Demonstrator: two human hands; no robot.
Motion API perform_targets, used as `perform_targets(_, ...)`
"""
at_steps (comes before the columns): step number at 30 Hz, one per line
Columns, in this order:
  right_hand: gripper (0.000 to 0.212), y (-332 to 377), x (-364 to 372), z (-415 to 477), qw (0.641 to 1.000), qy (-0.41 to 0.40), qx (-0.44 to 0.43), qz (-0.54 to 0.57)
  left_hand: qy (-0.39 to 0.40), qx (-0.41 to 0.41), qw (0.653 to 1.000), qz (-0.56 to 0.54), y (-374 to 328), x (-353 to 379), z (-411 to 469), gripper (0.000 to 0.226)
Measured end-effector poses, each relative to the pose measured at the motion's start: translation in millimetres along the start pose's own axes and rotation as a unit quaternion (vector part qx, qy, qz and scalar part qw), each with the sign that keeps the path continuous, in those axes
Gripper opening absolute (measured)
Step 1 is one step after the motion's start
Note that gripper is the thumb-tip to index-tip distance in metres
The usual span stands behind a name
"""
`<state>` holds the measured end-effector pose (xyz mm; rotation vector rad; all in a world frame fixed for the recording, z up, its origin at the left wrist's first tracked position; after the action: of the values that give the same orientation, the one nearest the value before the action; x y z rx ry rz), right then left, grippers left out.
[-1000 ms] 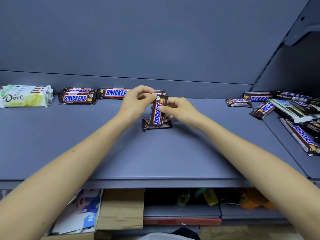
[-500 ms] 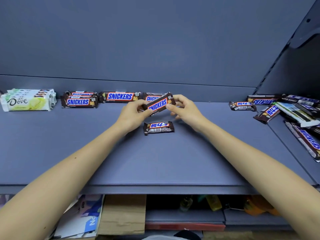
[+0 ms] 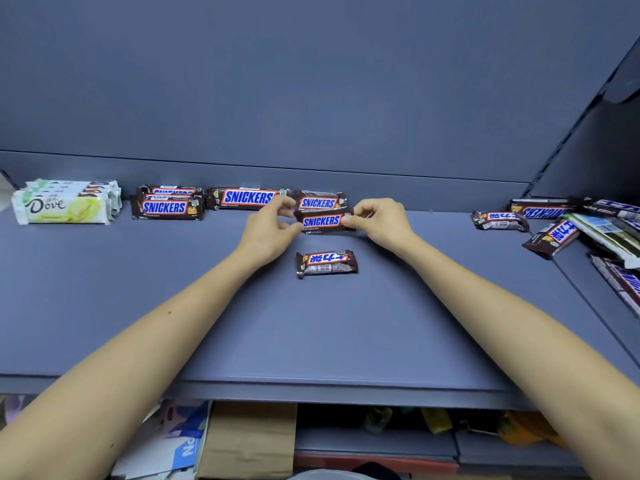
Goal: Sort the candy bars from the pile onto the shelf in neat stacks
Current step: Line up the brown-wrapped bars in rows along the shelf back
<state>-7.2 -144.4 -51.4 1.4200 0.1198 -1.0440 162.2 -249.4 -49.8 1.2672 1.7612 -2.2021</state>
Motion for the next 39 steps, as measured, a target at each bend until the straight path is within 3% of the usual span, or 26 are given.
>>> perform_targets(4,0.019,-6,2,15,0.998,-0.032,0.030,-0.041,0.033,0.022,0.993,0.111,11,1,0,0.028)
perform_targets(8,0.024,-6,8,25,0.996,-0.032,0.048,-0.075,0.039,0.039,0.986,0.155,11,1,-2,0.018)
perform_targets(14,0.025,-5,17,30,0.992,-0.022,0.062,-0.104,0.075,0.040,0.987,0.139,7,-5,-5,0.018)
perform_targets(17,0.028,-4,17,31,0.991,-0.031,0.049,-0.119,0.140,0.056,0.985,0.083,5,-5,-11,0.016)
perform_targets(23,0.027,1,18,32,0.987,-0.037,0.030,-0.155,0.242,0.116,0.939,0.214,5,1,-20,0.050)
perform_targets(26,0.029,-1,13,29,0.986,-0.027,0.040,-0.159,0.210,0.156,0.935,0.241,2,0,-19,0.039)
perform_targets(29,0.030,-2,4,22,0.989,-0.023,0.029,-0.145,0.145,0.149,0.963,0.171,-1,-4,-18,0.030)
perform_targets(34,0.015,17,-1,-6,0.995,0.066,-0.064,-0.028,0.052,0.185,0.979,0.070,-1,-11,-13,0.034)
perform_targets(39,0.008,28,1,-22,0.985,0.116,-0.050,0.120,0.037,0.183,0.982,0.015,0,-10,-13,0.036)
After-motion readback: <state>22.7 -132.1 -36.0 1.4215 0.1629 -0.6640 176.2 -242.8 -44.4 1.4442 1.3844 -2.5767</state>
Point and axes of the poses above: each hand's wrist, its own z-axis towards the middle knuckle, its own x-axis out of the palm, y = z × x, the point moved 1 cm from there along z, towards the middle knuckle, and after that the axes turned 10 degrees about -x, right-handed, at the moved point
